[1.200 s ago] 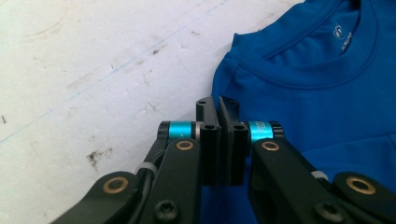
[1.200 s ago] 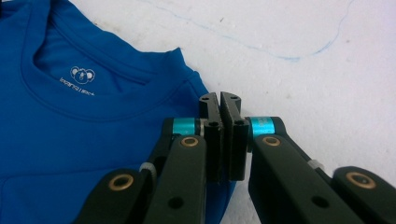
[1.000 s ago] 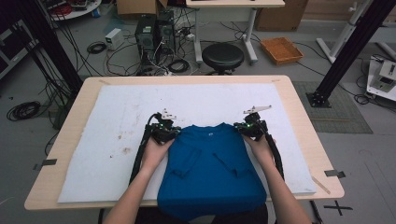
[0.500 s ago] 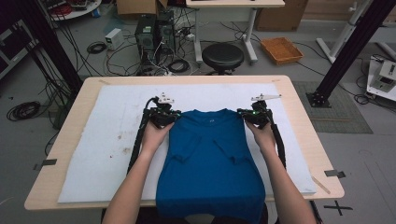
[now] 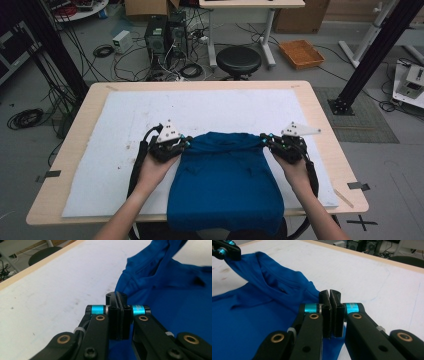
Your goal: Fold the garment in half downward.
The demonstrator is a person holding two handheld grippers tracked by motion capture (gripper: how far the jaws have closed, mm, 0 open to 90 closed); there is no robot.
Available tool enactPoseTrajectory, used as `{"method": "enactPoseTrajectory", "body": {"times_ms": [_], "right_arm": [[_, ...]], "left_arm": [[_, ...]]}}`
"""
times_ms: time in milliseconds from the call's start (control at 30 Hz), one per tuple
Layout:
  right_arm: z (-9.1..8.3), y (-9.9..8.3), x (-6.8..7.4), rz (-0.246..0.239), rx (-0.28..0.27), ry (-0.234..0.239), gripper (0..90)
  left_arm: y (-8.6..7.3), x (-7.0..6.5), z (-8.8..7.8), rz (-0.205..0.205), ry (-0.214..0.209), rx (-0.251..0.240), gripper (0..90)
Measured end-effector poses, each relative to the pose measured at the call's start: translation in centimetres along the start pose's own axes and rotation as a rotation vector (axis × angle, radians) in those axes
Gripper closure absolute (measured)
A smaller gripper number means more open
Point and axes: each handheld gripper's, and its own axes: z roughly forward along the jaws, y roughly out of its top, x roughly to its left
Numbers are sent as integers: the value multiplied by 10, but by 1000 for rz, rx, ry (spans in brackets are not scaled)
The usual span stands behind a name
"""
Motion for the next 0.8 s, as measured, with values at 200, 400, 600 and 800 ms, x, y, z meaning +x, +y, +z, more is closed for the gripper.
{"method": "enactPoseTrajectory", "body": {"times_ms": [200, 400, 600, 800], "right_arm": [[-31, -34, 31, -46, 12, 20, 888], [-53, -57, 52, -90, 36, 22, 888], [-60, -76, 64, -138, 92, 52, 885], [-71, -82, 72, -178, 104, 66, 823]], "left_arm": [[-21, -31, -19, 37, -31, -5, 884], [-40, -61, -30, 85, -64, 19, 884], [-61, -84, -35, 137, -102, 88, 875], [-66, -90, -38, 126, -128, 115, 734]]}}
